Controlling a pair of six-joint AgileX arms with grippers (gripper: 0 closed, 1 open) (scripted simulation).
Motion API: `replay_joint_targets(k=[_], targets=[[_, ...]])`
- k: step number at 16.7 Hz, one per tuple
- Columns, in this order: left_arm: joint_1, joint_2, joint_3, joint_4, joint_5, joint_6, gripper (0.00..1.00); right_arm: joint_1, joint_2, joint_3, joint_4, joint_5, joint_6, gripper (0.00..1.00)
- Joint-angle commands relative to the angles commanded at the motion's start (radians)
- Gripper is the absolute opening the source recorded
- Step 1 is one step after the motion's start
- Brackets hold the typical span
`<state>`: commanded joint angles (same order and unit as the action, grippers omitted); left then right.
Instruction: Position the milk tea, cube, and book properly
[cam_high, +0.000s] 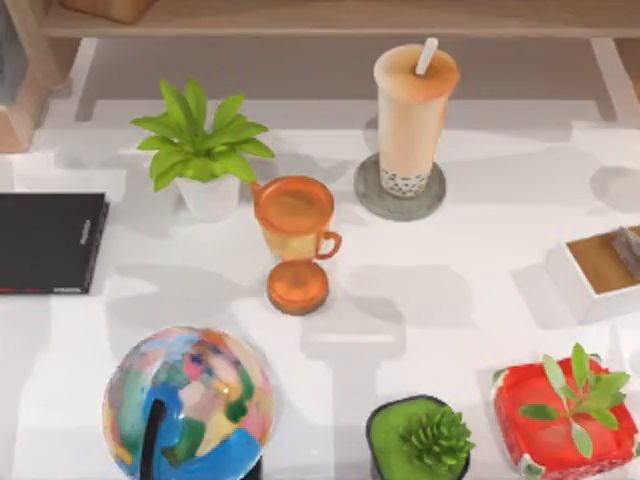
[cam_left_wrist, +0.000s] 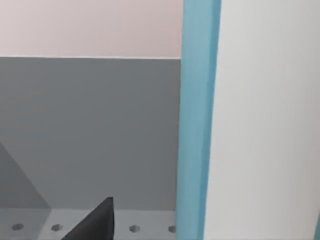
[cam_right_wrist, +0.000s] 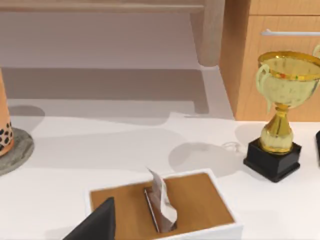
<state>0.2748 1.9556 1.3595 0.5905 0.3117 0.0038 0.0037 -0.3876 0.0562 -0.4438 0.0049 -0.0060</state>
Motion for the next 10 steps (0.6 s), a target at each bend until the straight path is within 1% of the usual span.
replay_joint_targets(k=[3, 10], targets=[[-0.009, 0.016, 0.051, -0.041, -0.013, -0.001, 1.0, 0.0, 0.0, 0.0, 0.0, 0.0, 0.0, 1.0], [-0.005, 0.1, 0.113, -0.016, -0.002, -0.001, 1.0, 0.0, 0.0, 0.0, 0.0, 0.0, 0.0, 1.0]])
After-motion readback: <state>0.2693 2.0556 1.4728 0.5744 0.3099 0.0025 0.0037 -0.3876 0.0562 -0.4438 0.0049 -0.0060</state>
